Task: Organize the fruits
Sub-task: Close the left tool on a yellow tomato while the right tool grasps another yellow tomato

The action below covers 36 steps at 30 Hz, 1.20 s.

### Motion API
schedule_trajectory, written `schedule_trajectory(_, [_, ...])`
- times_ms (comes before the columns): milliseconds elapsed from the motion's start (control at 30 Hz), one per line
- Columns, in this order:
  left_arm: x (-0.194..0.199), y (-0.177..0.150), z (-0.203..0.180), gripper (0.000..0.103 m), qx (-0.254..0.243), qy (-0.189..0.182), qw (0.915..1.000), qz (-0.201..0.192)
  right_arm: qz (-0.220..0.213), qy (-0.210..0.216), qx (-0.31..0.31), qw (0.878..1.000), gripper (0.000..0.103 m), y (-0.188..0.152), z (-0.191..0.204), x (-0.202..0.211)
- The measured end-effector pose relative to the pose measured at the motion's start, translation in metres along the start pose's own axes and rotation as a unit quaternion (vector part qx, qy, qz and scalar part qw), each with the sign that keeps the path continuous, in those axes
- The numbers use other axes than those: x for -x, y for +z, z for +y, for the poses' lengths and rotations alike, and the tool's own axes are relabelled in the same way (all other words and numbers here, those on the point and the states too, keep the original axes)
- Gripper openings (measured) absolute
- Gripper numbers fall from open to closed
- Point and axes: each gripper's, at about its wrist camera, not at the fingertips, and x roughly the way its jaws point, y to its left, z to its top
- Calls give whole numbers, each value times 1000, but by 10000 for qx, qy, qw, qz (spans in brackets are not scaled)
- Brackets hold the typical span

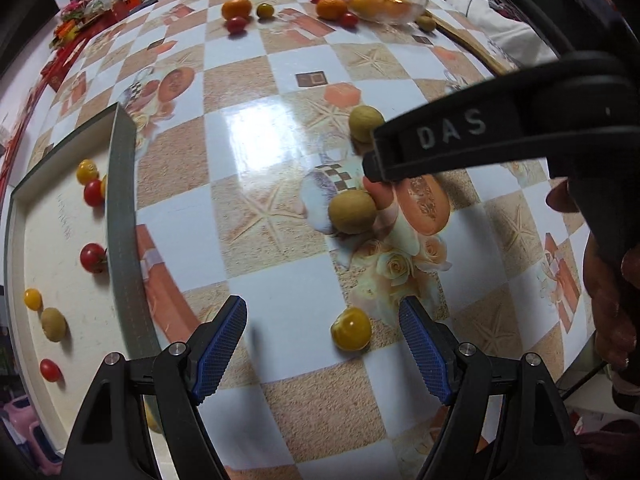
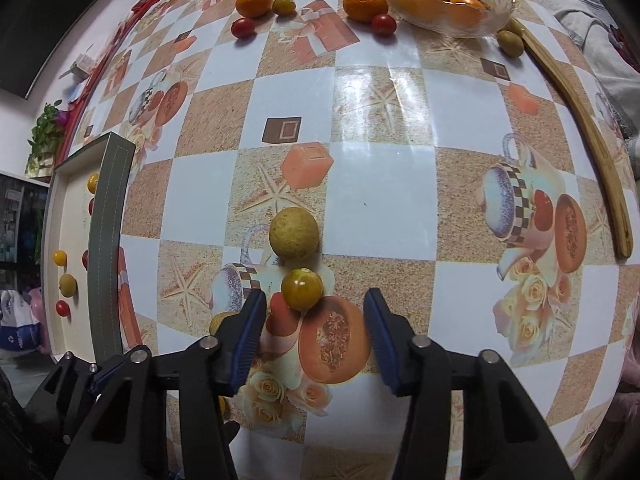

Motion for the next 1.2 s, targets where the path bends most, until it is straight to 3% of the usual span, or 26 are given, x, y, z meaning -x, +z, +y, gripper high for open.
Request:
schedule_trajectory(100, [-3, 0, -5, 79, -68, 68, 10000, -23, -17, -4, 142, 9999, 51, 2, 3, 0])
schedule_trajectory(167, [-6, 1, -7, 63, -95, 101, 9999, 1, -18, -17, 224, 9997, 47, 3, 6, -2])
schedule_trajectory(200, [-9, 1, -9, 59, -105, 117, 9999, 49, -18, -32, 276, 9996, 43, 4, 8, -2])
schedule_trajectory(267, [-10, 1, -9, 55, -39, 107, 9999, 52, -21, -88, 398, 9992, 25, 4, 11, -3])
schedule_trajectory(300, [-10, 1, -8, 55, -5, 96, 9999, 54, -15, -34, 395, 9992, 23, 4, 11, -3])
schedule_trajectory(367, [-11, 1, -8, 40, -16, 112, 9999, 87, -35, 9, 355, 9994, 23, 4, 9, -1])
schedule_trajectory(400, [-10, 1, -8, 40, -28, 64, 9999, 81, -51, 50, 312, 9995, 23, 3, 6, 0])
schedule_trajectory(467, [-9, 1, -5, 27, 44, -118, 9999, 79, -82, 226, 140, 9996, 23, 0, -1, 4])
schedule_trajectory(533, [-9, 2, 1, 22, 194, -370, 9990, 141, -104, 243, 56, 9996, 23, -2, -6, 7])
schedule_trajectory(733, [-10, 4, 17, 22, 529, -773, 9952, 276, -122, 268, -163, 9994, 23, -13, -21, 15])
schedule_trajectory(833, [-10, 5, 22, 17, 576, -871, 9940, 322, -137, 272, -253, 9992, 23, -17, -28, 18])
schedule_trajectory(967, [-7, 1, 25, 17, 558, -866, 9942, 324, -160, 289, -356, 9988, 23, -20, -34, 22])
schedule_trajectory(1133, [-2, 0, 17, 18, 196, -649, 9974, 226, -157, 312, -401, 9986, 23, -20, -35, 21])
schedule_trajectory(1200, [-3, 1, 14, 35, 119, -609, 9978, 247, -154, 324, -415, 9985, 23, -21, -35, 21])
